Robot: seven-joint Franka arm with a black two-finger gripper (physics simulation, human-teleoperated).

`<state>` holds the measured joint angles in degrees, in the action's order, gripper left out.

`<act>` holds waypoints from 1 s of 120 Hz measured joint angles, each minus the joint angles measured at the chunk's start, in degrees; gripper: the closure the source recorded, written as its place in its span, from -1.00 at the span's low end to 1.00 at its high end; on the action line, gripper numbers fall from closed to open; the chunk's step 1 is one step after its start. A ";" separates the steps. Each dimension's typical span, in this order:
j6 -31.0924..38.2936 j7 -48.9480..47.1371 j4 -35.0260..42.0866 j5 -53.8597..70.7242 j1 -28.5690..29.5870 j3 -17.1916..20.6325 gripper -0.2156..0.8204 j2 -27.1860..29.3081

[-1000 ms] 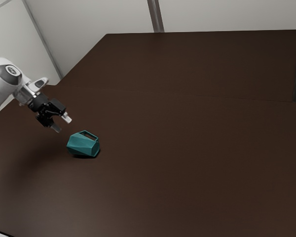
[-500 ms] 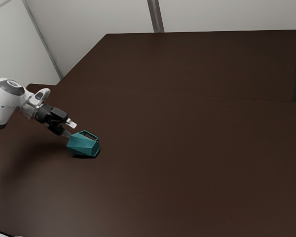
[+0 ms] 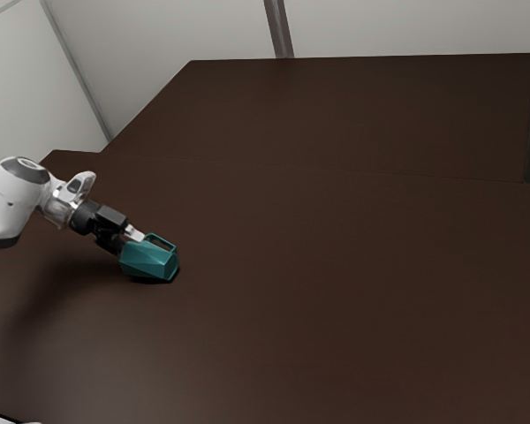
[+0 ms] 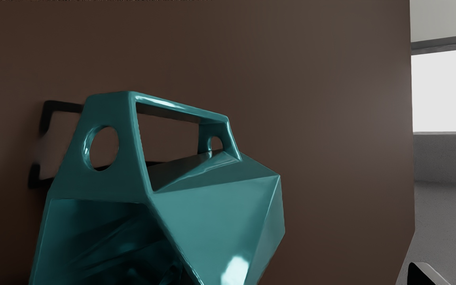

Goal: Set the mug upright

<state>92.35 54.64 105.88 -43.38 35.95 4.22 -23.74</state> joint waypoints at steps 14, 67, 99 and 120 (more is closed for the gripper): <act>0.09 0.68 0.05 -0.24 0.01 0.05 0.02 0.09; 0.11 2.47 -0.08 -1.12 0.01 0.37 0.85 0.23; 2.34 2.60 -0.17 0.47 -1.46 2.37 0.92 3.59; 8.00 0.80 -0.23 8.35 -2.14 7.70 0.93 8.84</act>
<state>100.36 55.44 105.65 -35.04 33.81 11.91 -14.89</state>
